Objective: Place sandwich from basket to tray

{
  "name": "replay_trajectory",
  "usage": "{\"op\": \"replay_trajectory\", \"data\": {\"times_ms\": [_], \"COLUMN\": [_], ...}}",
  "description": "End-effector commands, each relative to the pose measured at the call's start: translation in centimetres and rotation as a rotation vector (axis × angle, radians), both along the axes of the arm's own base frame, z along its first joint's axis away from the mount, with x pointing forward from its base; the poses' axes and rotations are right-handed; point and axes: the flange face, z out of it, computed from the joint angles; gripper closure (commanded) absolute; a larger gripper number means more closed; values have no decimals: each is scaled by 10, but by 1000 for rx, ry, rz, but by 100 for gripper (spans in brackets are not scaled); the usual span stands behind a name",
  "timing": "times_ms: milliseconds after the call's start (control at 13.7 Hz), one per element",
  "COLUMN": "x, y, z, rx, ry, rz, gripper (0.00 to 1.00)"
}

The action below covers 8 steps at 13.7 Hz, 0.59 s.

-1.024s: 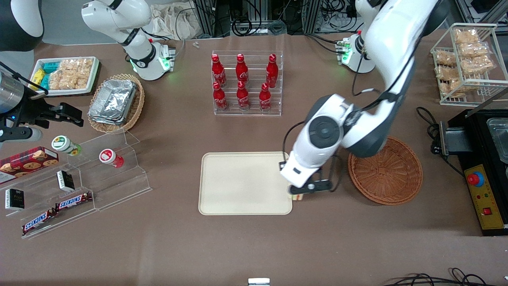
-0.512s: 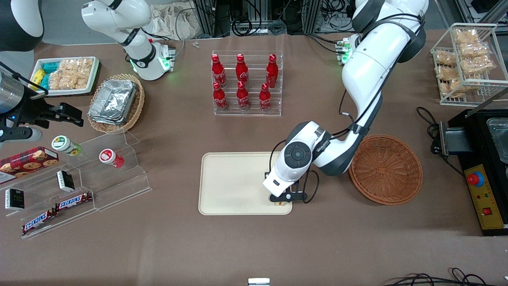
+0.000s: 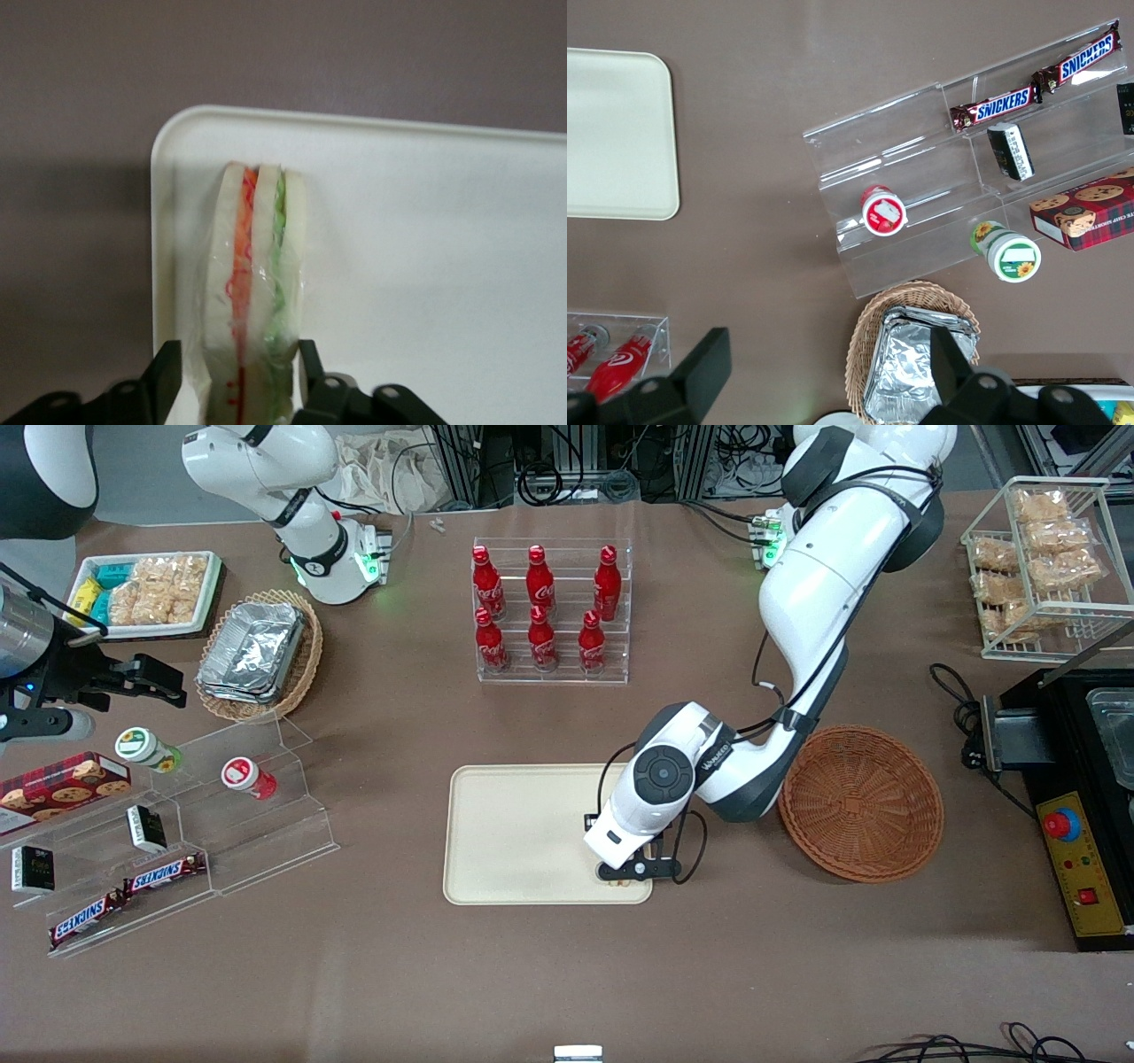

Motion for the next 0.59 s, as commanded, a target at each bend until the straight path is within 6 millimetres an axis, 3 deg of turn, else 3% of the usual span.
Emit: {"op": "replay_trajectory", "data": {"times_ms": [0, 220, 512], "x": [13, 25, 19], "y": [15, 77, 190], "z": [56, 135, 225], "rx": [-1, 66, 60], "ry": [-60, -45, -27], "rz": [34, 105, 232], "gripper": [0, 0, 1]}}
